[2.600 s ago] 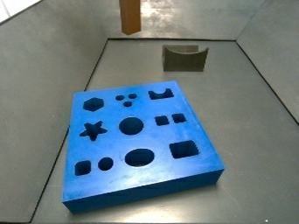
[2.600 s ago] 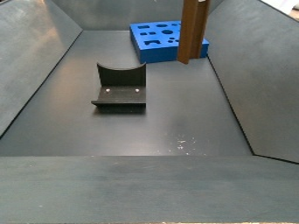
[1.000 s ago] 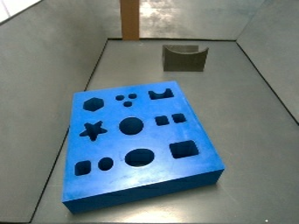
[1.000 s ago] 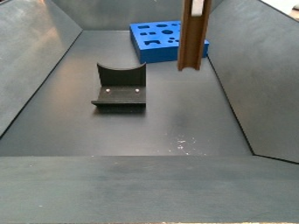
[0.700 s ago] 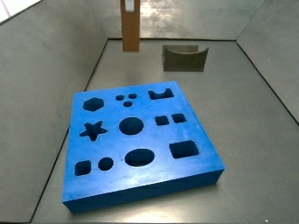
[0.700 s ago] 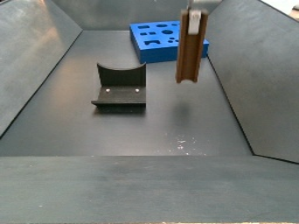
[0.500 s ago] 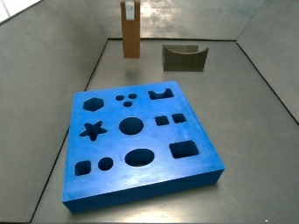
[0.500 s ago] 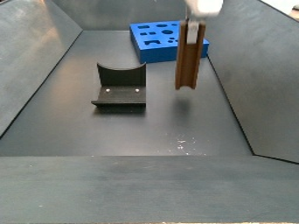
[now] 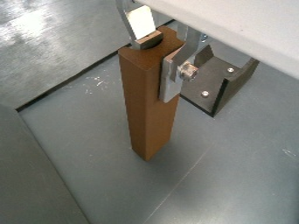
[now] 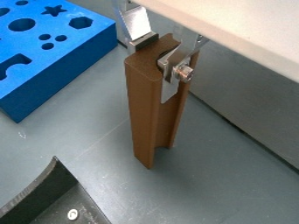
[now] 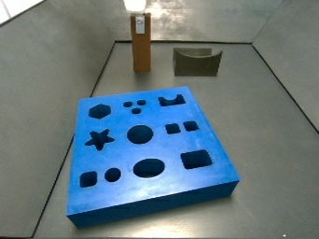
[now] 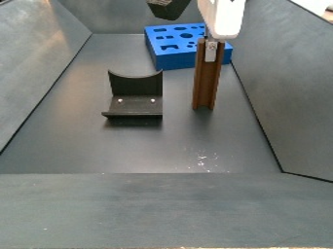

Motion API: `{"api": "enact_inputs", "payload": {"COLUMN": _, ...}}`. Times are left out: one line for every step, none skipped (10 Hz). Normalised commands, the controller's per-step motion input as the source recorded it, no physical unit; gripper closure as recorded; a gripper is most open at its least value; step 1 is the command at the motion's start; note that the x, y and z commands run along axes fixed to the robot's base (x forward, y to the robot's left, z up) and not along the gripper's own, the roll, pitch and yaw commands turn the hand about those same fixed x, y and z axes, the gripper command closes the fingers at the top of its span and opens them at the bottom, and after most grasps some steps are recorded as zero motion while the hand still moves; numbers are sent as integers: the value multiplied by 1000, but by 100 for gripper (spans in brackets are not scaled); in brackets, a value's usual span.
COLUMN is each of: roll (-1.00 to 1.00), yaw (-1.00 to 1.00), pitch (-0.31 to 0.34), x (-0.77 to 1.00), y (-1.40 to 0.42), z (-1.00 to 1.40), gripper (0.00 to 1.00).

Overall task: Pick up the arch object. Move up. Place the arch object on the fixture. Regrasp the arch object. Rotate the arch object. Move to above the board. Insert the arch object.
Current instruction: Rotate the arch object.

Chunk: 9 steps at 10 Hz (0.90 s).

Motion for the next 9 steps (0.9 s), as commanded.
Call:
{"api": "enact_inputs", "payload": {"roll": -127, "yaw": -23, "pitch": -38, "x": -9, "y": 16, "z": -224, "gripper": 100}}
{"api": "enact_inputs", "payload": {"roll": -127, "yaw": -23, "pitch": -40, "x": -5, "y": 16, "z": -221, "gripper": 100}}
{"api": "enact_inputs", "payload": {"roll": -127, "yaw": -24, "pitch": -42, "x": 0, "y": 16, "z": -218, "gripper": 100}}
{"api": "enact_inputs", "payload": {"roll": -127, "yaw": -24, "pitch": -43, "x": 2, "y": 15, "z": -218, "gripper": 100}}
{"api": "enact_inputs", "payload": {"roll": -127, "yaw": -24, "pitch": -43, "x": 2, "y": 14, "z": -218, "gripper": 100}}
{"api": "enact_inputs", "payload": {"roll": -127, "yaw": -25, "pitch": -43, "x": 2, "y": 14, "z": -218, "gripper": 100}}
{"api": "enact_inputs", "payload": {"roll": -127, "yaw": -25, "pitch": -43, "x": 2, "y": 14, "z": -218, "gripper": 100}}
{"api": "enact_inputs", "payload": {"roll": -127, "yaw": -25, "pitch": -43, "x": 0, "y": 0, "z": 0, "gripper": 0}}
{"api": "enact_inputs", "payload": {"roll": -127, "yaw": -23, "pitch": -43, "x": 0, "y": 0, "z": 1000, "gripper": 0}}
